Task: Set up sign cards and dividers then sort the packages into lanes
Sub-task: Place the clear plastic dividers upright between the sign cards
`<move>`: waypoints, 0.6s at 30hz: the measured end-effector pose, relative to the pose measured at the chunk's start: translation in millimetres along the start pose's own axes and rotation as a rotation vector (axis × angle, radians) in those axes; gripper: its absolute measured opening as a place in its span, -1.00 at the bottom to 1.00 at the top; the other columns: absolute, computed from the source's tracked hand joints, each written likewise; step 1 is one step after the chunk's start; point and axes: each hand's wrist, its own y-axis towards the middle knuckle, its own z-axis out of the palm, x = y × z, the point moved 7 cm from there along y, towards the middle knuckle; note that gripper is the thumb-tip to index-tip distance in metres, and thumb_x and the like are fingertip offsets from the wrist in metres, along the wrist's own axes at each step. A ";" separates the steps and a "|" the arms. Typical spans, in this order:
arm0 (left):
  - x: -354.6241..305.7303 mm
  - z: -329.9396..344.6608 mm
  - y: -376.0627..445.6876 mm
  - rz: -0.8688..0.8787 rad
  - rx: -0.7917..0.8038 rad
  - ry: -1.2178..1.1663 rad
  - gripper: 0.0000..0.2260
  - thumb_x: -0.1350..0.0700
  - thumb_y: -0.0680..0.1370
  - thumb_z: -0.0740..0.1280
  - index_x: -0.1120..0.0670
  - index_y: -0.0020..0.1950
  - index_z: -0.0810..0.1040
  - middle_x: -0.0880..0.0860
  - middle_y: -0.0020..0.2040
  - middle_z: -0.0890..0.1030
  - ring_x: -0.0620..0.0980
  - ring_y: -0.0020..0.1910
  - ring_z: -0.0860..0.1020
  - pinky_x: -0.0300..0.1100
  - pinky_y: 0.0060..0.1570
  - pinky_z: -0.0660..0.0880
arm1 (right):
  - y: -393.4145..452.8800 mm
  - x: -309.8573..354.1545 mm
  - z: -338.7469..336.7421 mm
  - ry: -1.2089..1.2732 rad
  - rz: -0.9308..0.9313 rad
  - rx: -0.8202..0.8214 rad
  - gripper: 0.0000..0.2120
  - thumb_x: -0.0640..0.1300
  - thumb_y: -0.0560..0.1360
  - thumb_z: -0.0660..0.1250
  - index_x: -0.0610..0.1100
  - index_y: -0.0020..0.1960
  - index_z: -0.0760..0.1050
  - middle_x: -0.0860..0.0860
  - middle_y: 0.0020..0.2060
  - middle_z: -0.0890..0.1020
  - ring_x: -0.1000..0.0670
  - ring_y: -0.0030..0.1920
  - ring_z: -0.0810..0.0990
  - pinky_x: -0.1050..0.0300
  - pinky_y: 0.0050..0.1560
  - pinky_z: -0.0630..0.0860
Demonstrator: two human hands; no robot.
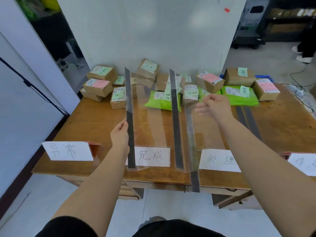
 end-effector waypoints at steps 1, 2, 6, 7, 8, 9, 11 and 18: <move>1.1 -0.7 0.1 -0.003 -0.006 0.002 -0.79 0.11 0.61 0.21 0.03 0.22 0.52 -0.02 0.01 0.59 -0.06 -0.15 0.56 -0.18 -0.18 0.54 | 0.0 -4.1 2.6 -0.019 0.008 0.004 -0.77 -0.27 0.57 0.16 -0.20 -0.22 0.47 -0.19 -0.24 0.60 0.13 -0.57 0.58 0.25 -0.48 0.55; 2.6 -1.7 1.5 -0.002 -0.008 0.014 -0.80 0.11 0.61 0.22 0.00 0.20 0.53 -0.04 0.03 0.59 -0.05 -0.06 0.57 -0.14 -0.07 0.56 | -0.5 -8.1 4.6 -0.047 0.013 0.006 -0.77 -0.27 0.57 0.16 -0.19 -0.24 0.47 -0.19 -0.26 0.59 0.12 -0.58 0.58 0.24 -0.48 0.55; 6.9 -4.0 10.7 -0.002 -0.001 0.044 -0.76 0.10 0.59 0.26 0.00 0.23 0.55 -0.03 0.21 0.56 0.03 0.22 0.50 0.05 0.30 0.41 | -7.1 -17.6 11.2 -0.175 0.029 -0.012 -0.78 -0.27 0.57 0.15 -0.18 -0.21 0.46 -0.15 -0.29 0.57 0.05 -0.55 0.58 0.18 -0.45 0.57; 7.7 -4.2 13.2 -0.013 0.005 0.041 -0.76 0.09 0.58 0.26 0.00 0.23 0.55 -0.03 0.21 0.56 0.03 0.22 0.50 0.04 0.31 0.41 | -9.3 -19.2 13.6 -0.200 0.033 -0.023 -0.75 -0.28 0.57 0.13 -0.17 -0.25 0.45 -0.16 -0.29 0.57 -0.02 -0.51 0.57 0.11 -0.39 0.58; 8.2 -4.1 16.2 -0.023 0.019 0.037 -0.77 0.09 0.58 0.26 0.00 0.22 0.56 -0.02 0.21 0.57 0.04 0.22 0.50 0.05 0.30 0.42 | -11.7 -20.8 16.1 -0.226 0.036 -0.037 -0.73 -0.30 0.57 0.12 -0.17 -0.28 0.43 -0.18 -0.29 0.56 -0.07 -0.48 0.55 0.02 -0.31 0.59; 8.5 -3.3 19.9 -0.033 0.036 0.027 -0.78 0.08 0.58 0.27 -0.01 0.21 0.57 -0.01 0.20 0.58 0.06 0.21 0.52 0.05 0.27 0.45 | -13.9 -22.5 18.5 -0.260 0.035 -0.053 -0.73 -0.31 0.56 0.10 -0.19 -0.28 0.42 -0.20 -0.28 0.56 -0.10 -0.46 0.54 -0.05 -0.25 0.60; 6.9 -1.8 25.2 -0.053 0.067 0.012 -0.78 0.09 0.58 0.27 0.00 0.21 0.57 0.02 0.18 0.59 0.08 0.17 0.55 0.06 0.21 0.50 | -17.8 -27.0 23.0 -0.338 0.043 -0.084 -0.76 -0.29 0.56 0.11 -0.22 -0.24 0.45 -0.19 -0.27 0.58 -0.12 -0.44 0.57 -0.11 -0.19 0.60; 1.1 -0.9 43.7 -0.079 0.130 0.015 -0.78 0.09 0.58 0.28 -0.01 0.20 0.57 0.03 0.20 0.59 0.07 0.19 0.54 0.05 0.26 0.46 | -30.3 -30.3 36.1 -0.688 0.055 -0.194 -0.79 -0.18 0.56 0.14 -0.24 -0.02 0.53 -0.20 -0.02 0.63 -0.21 0.02 0.59 0.07 -0.02 0.47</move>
